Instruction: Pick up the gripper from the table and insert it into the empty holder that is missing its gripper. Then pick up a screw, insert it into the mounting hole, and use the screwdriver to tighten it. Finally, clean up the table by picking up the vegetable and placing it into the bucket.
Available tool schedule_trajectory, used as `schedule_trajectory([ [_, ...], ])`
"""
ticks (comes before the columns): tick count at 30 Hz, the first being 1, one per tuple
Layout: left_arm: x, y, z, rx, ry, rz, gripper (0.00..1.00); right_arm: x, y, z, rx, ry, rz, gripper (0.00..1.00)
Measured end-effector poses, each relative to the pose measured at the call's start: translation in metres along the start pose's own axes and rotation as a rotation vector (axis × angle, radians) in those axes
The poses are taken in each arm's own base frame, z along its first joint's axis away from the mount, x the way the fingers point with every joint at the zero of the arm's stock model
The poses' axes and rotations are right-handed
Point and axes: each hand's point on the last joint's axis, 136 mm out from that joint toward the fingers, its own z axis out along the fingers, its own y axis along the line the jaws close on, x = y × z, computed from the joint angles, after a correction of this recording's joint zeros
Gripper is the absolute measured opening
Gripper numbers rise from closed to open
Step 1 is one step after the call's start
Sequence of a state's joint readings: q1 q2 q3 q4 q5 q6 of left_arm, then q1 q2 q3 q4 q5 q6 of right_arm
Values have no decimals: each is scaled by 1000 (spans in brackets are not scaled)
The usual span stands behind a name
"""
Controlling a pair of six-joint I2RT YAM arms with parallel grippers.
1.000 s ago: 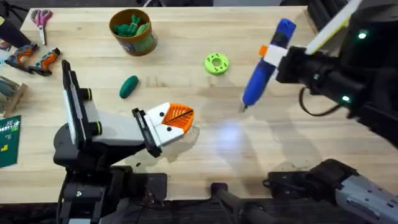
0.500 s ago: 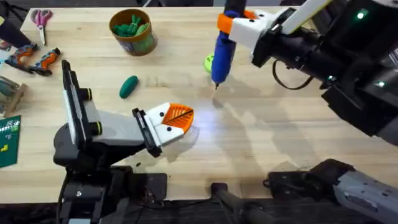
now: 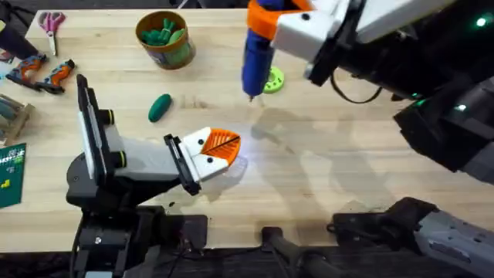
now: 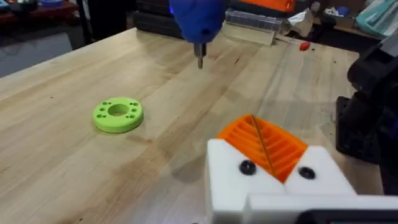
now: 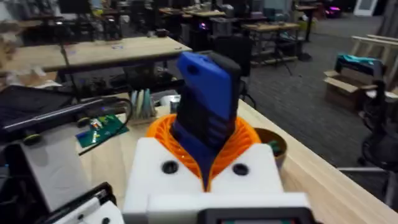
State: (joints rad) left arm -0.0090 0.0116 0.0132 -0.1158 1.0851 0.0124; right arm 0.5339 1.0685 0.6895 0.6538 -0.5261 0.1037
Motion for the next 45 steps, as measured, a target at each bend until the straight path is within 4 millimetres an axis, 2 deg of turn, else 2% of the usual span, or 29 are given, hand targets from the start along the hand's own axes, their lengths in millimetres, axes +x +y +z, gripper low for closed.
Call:
schedule_trajectory([
  [1,0,0,0,0,0,0,4,0,15,8,-52,-17,-5,27],
  [7,0,0,0,0,0,0,4,15,46,23,-150,7,-24,27],
  [15,0,0,0,0,0,0,4,-9,85,26,-251,-111,-146,27],
  [28,0,0,0,0,0,0,4,-12,108,28,-308,-145,-189,27],
  [35,0,0,0,0,0,0,4,8,120,40,-350,-109,-166,27],
  [38,0,0,0,0,0,0,4,11,123,43,-359,-101,-158,27],
  [45,0,0,0,0,0,0,4,6,123,44,-361,-113,-143,27],
])
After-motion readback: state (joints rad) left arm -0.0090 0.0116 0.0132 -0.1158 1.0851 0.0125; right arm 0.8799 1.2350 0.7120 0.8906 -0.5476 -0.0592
